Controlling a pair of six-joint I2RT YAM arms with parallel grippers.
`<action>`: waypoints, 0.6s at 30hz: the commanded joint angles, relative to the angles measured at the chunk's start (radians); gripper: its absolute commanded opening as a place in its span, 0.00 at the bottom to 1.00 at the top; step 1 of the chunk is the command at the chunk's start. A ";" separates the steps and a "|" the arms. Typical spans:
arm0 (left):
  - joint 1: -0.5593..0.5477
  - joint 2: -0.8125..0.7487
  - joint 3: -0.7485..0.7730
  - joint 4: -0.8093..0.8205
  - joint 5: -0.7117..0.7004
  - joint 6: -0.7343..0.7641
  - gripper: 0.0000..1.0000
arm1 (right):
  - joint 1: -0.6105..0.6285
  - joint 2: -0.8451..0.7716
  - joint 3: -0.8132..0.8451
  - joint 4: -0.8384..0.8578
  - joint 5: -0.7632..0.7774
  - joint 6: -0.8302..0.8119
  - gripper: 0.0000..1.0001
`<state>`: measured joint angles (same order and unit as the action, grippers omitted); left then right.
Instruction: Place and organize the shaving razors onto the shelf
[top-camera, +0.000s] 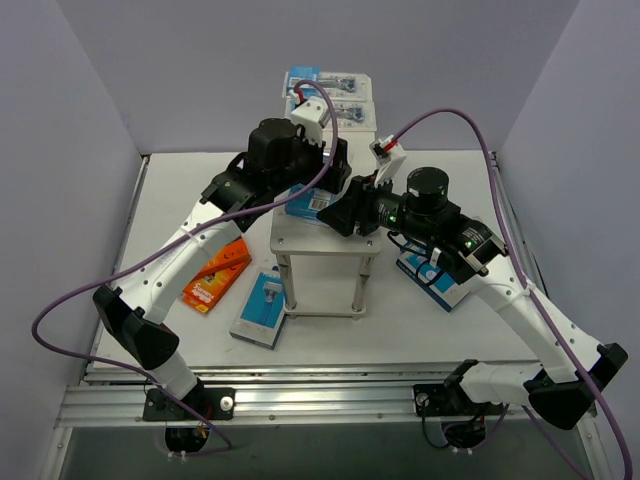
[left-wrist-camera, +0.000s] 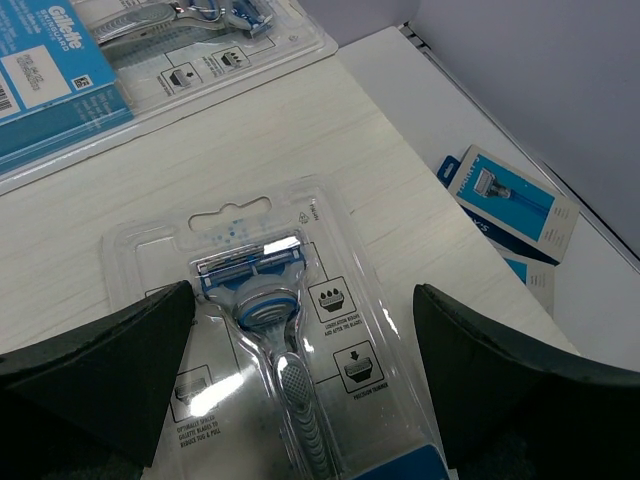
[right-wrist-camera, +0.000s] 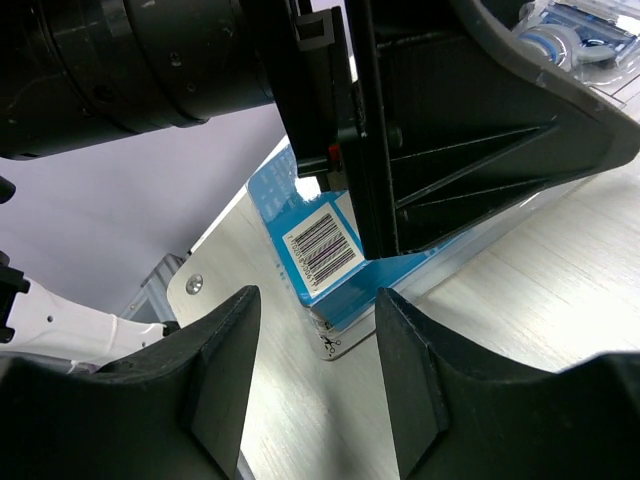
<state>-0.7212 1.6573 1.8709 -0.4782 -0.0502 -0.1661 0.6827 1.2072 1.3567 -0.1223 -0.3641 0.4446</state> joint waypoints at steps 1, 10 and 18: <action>-0.004 0.005 0.036 0.010 0.012 -0.045 1.00 | 0.009 -0.015 -0.007 0.066 -0.036 -0.009 0.45; -0.006 0.021 0.039 0.044 0.074 -0.098 1.00 | 0.009 -0.037 -0.042 0.088 -0.053 -0.012 0.47; -0.004 0.019 0.033 0.053 0.121 -0.122 1.00 | 0.009 -0.031 -0.059 0.110 -0.044 -0.015 0.54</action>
<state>-0.7200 1.6688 1.8729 -0.4419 0.0021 -0.2520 0.6834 1.1893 1.3087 -0.0559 -0.4000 0.4438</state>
